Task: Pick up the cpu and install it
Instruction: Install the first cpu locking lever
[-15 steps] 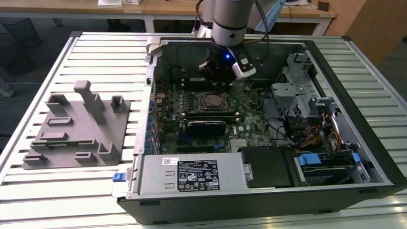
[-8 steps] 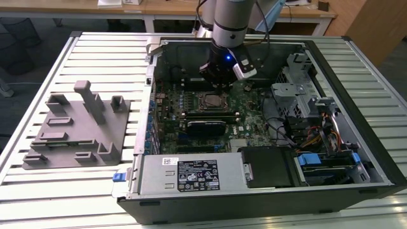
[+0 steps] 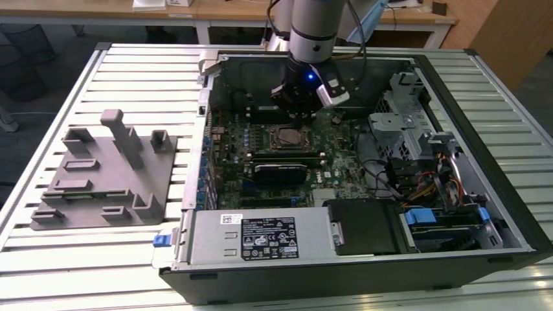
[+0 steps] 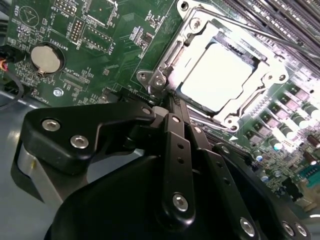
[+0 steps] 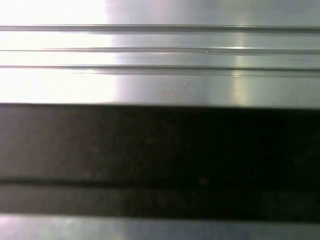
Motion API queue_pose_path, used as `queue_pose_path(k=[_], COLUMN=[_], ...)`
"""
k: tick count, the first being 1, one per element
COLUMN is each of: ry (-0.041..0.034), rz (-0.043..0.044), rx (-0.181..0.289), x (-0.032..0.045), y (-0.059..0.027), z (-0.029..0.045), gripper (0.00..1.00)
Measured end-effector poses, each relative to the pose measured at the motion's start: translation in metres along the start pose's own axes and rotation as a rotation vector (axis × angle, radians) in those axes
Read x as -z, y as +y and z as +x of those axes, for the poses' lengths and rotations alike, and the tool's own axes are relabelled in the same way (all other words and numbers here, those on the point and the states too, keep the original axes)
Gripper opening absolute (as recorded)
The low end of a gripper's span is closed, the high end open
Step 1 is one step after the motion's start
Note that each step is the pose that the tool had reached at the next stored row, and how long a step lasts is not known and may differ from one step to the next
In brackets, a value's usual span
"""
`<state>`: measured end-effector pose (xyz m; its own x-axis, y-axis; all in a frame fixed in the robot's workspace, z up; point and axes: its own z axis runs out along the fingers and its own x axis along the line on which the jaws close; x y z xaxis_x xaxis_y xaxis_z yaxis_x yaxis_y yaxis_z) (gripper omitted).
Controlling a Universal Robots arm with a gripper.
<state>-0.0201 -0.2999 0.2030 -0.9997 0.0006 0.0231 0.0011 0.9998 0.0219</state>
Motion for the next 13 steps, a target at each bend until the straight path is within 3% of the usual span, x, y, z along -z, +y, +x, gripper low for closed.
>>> queue_pose_path(k=[8, 13], ry=[-0.0003, -0.0043], rz=[-0.0002, 0.0001], rx=[0.0, 0.0], x=[0.0044, 0.0053], y=[0.0005, 0.0007], z=[0.0011, 0.0027], gripper=[0.11, 0.11])
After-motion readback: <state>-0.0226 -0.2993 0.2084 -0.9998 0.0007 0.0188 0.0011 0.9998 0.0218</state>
